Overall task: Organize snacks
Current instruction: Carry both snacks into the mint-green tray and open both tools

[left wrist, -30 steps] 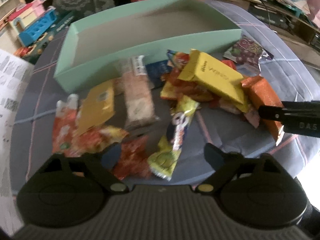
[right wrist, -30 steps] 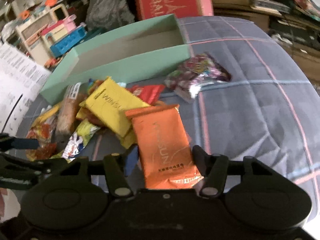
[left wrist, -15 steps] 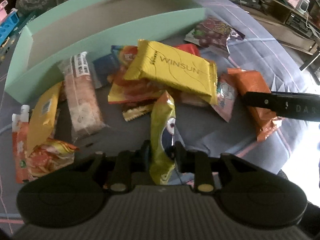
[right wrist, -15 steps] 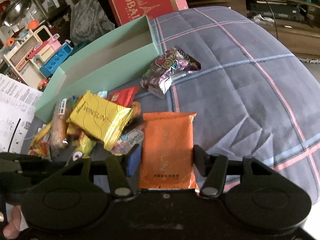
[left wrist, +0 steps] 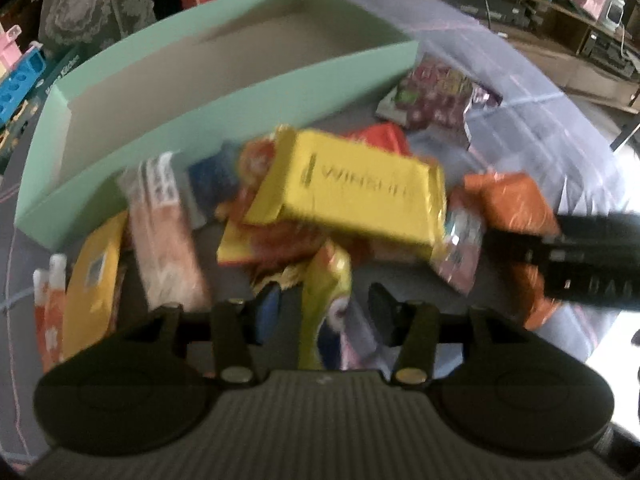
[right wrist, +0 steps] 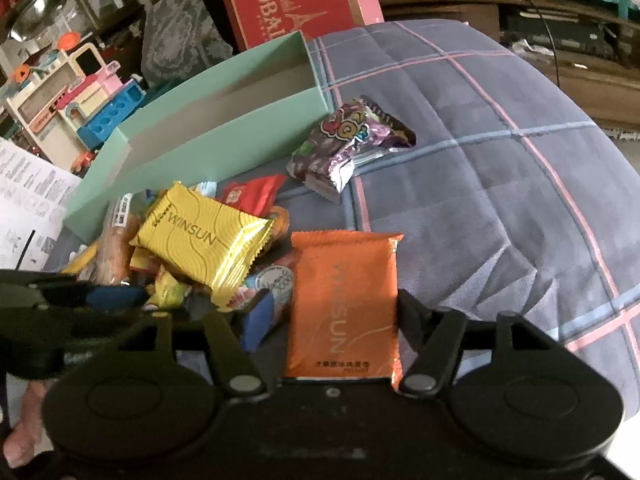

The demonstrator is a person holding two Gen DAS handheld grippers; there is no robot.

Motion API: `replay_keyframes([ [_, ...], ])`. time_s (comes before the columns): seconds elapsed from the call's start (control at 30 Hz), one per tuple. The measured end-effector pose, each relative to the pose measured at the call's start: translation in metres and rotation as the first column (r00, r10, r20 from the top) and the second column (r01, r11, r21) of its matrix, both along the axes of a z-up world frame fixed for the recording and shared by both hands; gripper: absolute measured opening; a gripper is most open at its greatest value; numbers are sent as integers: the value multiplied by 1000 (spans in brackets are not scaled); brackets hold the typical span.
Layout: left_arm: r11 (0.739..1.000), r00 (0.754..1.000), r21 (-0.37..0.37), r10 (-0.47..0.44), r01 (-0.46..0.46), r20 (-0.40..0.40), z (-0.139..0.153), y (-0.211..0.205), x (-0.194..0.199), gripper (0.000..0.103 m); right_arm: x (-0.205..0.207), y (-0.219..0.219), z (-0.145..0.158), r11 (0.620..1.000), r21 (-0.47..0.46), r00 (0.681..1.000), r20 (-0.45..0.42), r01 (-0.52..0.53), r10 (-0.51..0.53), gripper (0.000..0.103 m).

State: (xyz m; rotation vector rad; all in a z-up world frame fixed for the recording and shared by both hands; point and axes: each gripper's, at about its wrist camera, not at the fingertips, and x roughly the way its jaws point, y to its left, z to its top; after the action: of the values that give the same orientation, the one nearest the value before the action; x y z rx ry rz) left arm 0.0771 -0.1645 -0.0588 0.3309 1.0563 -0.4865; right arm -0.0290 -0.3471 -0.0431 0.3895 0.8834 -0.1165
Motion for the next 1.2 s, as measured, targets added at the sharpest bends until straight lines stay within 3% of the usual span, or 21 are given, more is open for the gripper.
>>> replay_keyframes([
  [0.03,1000,1000,-8,-1,1,-3,0,-2,2,27,-1,0,0,1000,0,1000,1,0,0,66],
  [0.07,1000,1000,-11,4,-4,-6,-1,-4,3,23,-2,0,-1,1000,-2,1000,3,-3,3,65],
  [0.13,1000,1000,-21,14,-14,2,-3,-4,2,23,-5,1,-1,1000,-24,1000,5,3,-3,53],
  [0.2,1000,1000,-18,13,-12,12,-4,-4,-2,22,-6,0,-1,1000,-25,1000,10,8,-7,50],
  [0.4,998,1000,-58,26,-27,-18,8,10,-5,22,-9,-4,9,999,1,999,19,32,-32,49],
  [0.7,982,997,-178,70,-67,14,56,44,7,22,3,-4,49,1000,-18,998,60,20,-19,49],
  [0.83,970,993,-217,117,-106,35,80,65,35,22,32,1,69,1000,-23,997,79,-21,23,49],
  [1.0,966,978,-205,179,-155,104,103,92,85,23,87,11,92,994,-54,990,102,-93,98,49],
  [1.2,952,954,-188,269,-243,129,114,121,172,22,174,15,106,985,-97,984,97,-139,149,49],
])
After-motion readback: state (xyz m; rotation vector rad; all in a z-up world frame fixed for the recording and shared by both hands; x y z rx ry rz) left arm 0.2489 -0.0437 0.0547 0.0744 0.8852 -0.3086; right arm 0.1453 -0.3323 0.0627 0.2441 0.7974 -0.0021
